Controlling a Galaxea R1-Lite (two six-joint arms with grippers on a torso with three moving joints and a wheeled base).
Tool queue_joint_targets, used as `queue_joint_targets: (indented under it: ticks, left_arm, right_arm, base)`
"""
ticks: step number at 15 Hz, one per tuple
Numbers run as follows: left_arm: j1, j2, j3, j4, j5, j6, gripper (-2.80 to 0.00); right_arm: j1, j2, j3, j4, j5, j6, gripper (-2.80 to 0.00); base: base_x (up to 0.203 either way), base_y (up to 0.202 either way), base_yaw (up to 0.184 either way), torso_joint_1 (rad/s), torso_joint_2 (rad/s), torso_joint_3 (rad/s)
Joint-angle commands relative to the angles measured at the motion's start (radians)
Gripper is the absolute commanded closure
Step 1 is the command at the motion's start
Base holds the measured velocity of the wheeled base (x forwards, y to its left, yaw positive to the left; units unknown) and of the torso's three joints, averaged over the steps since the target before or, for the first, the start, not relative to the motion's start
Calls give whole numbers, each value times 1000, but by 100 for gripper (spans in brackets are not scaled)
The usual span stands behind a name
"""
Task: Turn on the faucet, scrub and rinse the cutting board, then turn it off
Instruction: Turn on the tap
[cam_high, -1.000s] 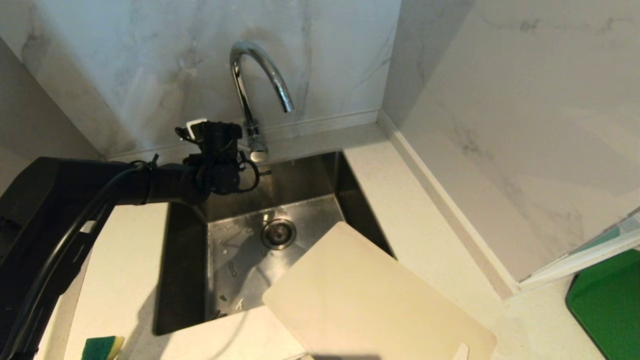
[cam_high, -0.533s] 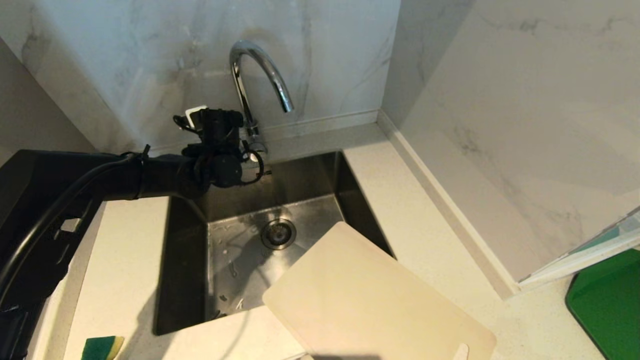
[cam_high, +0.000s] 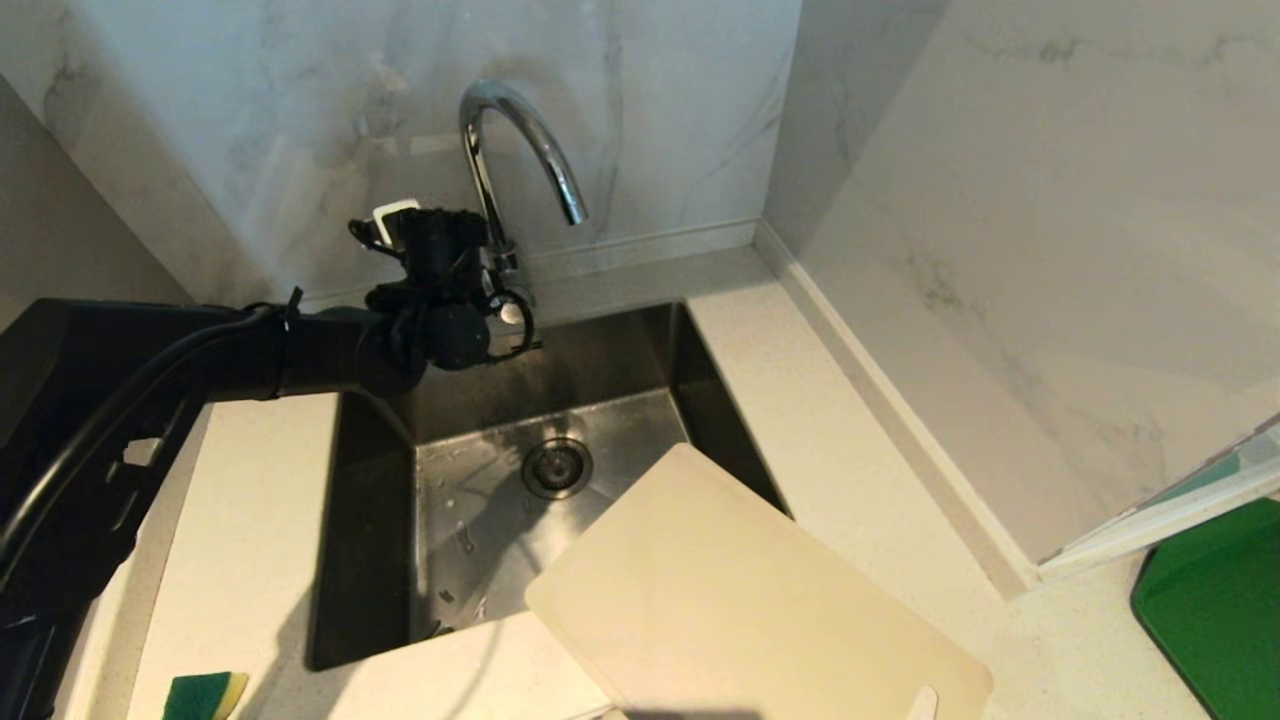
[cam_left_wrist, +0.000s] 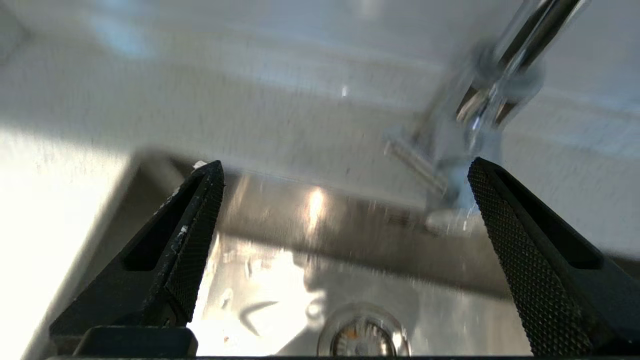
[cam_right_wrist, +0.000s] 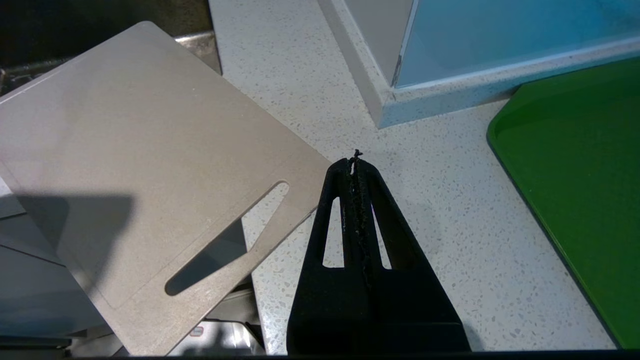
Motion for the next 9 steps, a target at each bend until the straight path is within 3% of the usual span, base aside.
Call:
queue_joint_targets:
  ticks: [1,3,9]
  left_arm:
    - [0,7,-1,-103,3,96,-280]
    - [7,32,0,-219,-2,190,-280]
    - [44,98,-2,-268,-3,200,-280]
  right_arm:
    - [0,0,2,0,1,0,0]
    - [0,0,2,0,1,0,0]
    - [0,0,2,0,1,0,0]
  base:
    - [0,0,0,0,0,0]
    - [0,0,0,0,0,0]
    - [0,0,0,0,0,0]
